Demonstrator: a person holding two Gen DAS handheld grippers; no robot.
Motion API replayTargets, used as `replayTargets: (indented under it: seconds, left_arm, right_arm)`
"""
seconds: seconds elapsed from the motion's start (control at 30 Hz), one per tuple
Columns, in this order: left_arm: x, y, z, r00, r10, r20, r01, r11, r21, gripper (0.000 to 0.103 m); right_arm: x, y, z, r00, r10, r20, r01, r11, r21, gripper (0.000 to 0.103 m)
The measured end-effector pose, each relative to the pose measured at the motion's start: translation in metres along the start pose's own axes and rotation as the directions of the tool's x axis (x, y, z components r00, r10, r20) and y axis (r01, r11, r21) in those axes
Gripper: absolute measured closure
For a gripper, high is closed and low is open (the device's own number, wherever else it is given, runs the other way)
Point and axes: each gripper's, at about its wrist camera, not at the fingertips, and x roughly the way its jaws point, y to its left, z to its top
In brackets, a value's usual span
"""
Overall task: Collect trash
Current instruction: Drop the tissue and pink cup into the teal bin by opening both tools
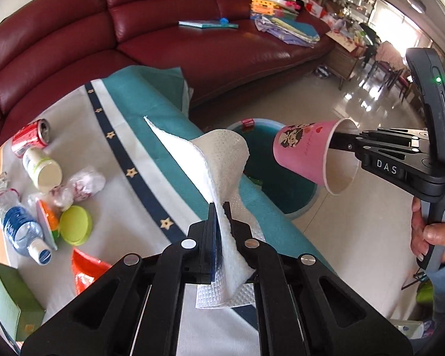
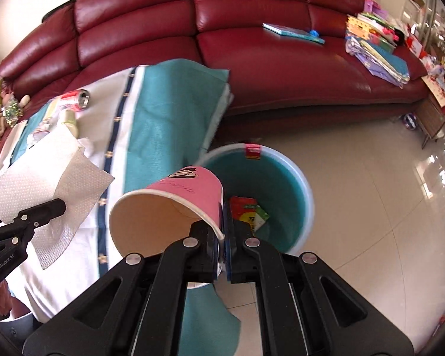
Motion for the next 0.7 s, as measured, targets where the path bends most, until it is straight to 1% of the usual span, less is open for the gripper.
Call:
replayTargets:
  seconds: [0.23,0.37,0.43,0.5,0.53,0.6,0.63,0.67,0.7]
  left_arm:
    - [0.065,-0.023,0.035,0.997,-0.031,-0.072,0.034,0.999,0.038,0.099]
    - [0.098,-0.035,0.055,0.993,-0.059,-0.106,0.066,0.996,0.06,0.098]
    - [0.113,-0.042,0.062,0.991,-0.058,-0.12,0.068,0.995,0.076,0.096]
    - [0.125,-0.049,0.065,0.989,-0.057,-0.135,0.069,0.994,0.086,0.077]
    - [0.129,-0.051,0.067,0.99,-0.049,-0.133,0.062,0.994,0.092,0.058]
    - [0.134,-0.055,0.067,0.992,-0.028,-0.121,0.041,0.993,0.108,0.04]
    - [0.136,-0.056,0.068,0.993,-0.019,-0.12,0.033,0.993,0.114,0.036]
    - [0.139,-0.056,0.068,0.992,-0.012,-0.123,0.027,0.993,0.116,0.034]
    - [0.139,-0.055,0.067,0.992,-0.009,-0.125,0.024,0.993,0.114,0.031]
  right_arm:
    - [0.037,-0.05,0.001,0.998,-0.007,-0.066,0.012,0.997,0.076,0.1]
    - [0.049,-0.068,0.002,0.996,-0.02,-0.091,0.029,0.995,0.096,0.1]
    - [0.054,-0.075,0.001,0.995,-0.024,-0.1,0.035,0.994,0.105,0.1]
    - [0.057,-0.08,0.001,0.994,-0.029,-0.106,0.041,0.993,0.112,0.1]
    - [0.058,-0.083,0.001,0.994,-0.029,-0.109,0.042,0.992,0.118,0.1]
    - [0.059,-0.088,0.0,0.993,-0.029,-0.113,0.043,0.991,0.124,0.1]
    - [0.06,-0.089,0.0,0.993,-0.031,-0.114,0.045,0.991,0.125,0.1]
    - [0.06,-0.091,0.0,0.993,-0.032,-0.114,0.046,0.991,0.126,0.1]
    - [0.061,-0.092,-0.001,0.993,-0.031,-0.115,0.045,0.991,0.128,0.1]
